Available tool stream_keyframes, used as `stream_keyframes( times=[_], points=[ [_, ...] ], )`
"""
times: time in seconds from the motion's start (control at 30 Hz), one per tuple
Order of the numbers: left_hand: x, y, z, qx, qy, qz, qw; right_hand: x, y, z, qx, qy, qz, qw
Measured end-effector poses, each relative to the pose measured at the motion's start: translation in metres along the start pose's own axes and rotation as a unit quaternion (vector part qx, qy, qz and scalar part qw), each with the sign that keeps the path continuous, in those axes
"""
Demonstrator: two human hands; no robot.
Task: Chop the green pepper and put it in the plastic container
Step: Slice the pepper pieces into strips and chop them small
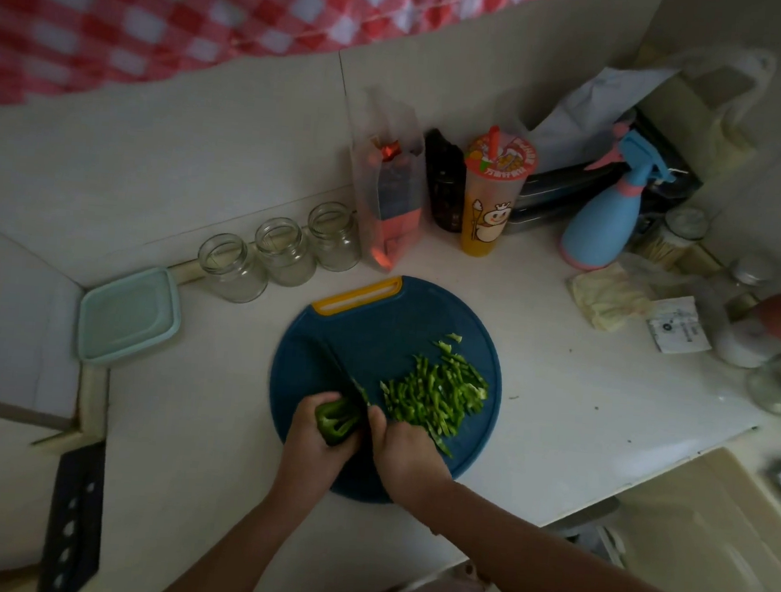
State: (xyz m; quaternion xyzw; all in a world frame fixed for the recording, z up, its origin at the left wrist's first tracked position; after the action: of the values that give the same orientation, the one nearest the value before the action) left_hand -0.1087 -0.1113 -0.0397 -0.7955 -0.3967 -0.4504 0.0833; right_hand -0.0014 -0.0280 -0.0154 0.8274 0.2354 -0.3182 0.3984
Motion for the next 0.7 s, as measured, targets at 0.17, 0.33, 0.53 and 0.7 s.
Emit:
stream_keyframes(
  times=[0.17, 0.33, 0.53, 0.7],
  points=[
    [-0.005, 0.001, 0.000, 0.038, -0.023, 0.003, 0.999, 0.017, 0.012, -0.012, 0.020, -0.109, 0.020, 0.994],
    [-0.005, 0.000, 0.004, 0.025, -0.063, 0.026, 0.997, 0.025, 0.021, -0.017, 0.027, -0.116, -0.018, 0.993],
    [-0.007, -0.003, 0.003, 0.008, -0.063, 0.021, 0.998, 0.026, 0.029, -0.010, 0.011, -0.044, -0.050, 0.998],
    [-0.008, -0.005, 0.003, 0.012, -0.073, 0.031, 0.997, 0.025, 0.031, -0.008, 0.012, 0.005, -0.063, 0.998]
  ],
)
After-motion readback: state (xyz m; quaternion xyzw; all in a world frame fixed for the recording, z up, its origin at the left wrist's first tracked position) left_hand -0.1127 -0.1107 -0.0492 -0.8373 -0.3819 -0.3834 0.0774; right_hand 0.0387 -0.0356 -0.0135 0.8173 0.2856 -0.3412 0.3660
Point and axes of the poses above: each hand's wrist, its own y-axis away from the middle knuckle, its own z-axis out of the palm, x = y × z, the point moved 3 cm from there along -y, towards the middle knuckle, and after that the axes turned 8 degrees about -y, right-handed, at the moved point
